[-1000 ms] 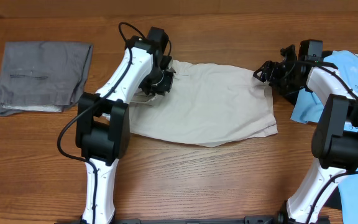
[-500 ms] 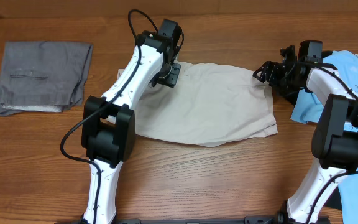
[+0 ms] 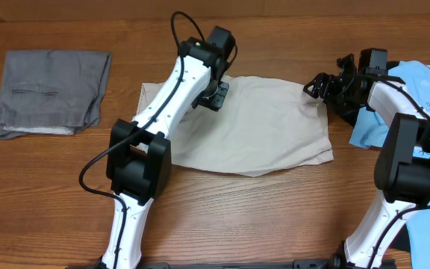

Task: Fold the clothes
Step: 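Carry the left pants corner rightward over the pants toward the right gripper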

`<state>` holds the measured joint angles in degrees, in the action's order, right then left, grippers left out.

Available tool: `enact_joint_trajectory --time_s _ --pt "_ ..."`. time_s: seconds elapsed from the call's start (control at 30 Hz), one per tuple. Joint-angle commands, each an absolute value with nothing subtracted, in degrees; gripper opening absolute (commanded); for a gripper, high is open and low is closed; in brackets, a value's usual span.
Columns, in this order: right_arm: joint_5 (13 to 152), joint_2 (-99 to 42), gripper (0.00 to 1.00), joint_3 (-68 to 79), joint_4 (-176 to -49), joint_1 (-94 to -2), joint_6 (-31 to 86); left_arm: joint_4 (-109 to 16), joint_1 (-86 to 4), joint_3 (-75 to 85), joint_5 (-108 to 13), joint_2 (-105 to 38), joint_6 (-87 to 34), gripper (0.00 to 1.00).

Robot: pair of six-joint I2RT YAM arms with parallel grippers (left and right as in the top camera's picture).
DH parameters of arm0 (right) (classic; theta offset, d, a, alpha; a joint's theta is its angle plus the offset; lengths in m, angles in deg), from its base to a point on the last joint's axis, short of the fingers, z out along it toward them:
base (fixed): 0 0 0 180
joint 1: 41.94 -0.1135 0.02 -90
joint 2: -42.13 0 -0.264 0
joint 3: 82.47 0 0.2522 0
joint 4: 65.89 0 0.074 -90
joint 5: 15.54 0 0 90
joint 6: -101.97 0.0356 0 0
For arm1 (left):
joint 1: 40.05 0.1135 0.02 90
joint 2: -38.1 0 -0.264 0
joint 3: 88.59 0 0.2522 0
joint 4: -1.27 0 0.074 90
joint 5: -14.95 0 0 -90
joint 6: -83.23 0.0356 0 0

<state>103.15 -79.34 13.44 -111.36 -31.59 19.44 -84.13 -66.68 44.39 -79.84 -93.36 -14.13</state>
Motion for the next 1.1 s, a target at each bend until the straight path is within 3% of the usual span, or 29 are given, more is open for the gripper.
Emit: enact_joint_trajectory --time_s 0.0,0.6,0.8,1.07 --pt "103.5 -79.4 0.81 12.9 -111.2 -32.0 19.5 -85.2 -67.5 45.1 -79.0 -91.5 -17.1 0.48" --pt "103.5 -79.4 0.82 12.9 -111.2 -32.0 19.5 -79.9 -73.3 37.7 -76.5 -91.5 -17.3 0.42" --pt "103.5 -79.4 0.82 12.9 -111.2 -32.0 19.5 -80.6 -74.7 37.7 -76.5 -91.5 -17.3 0.5" --pt "103.5 -79.4 0.82 12.9 -111.2 -32.0 19.5 -81.2 -74.8 36.5 -73.8 -91.6 -17.3 0.52"
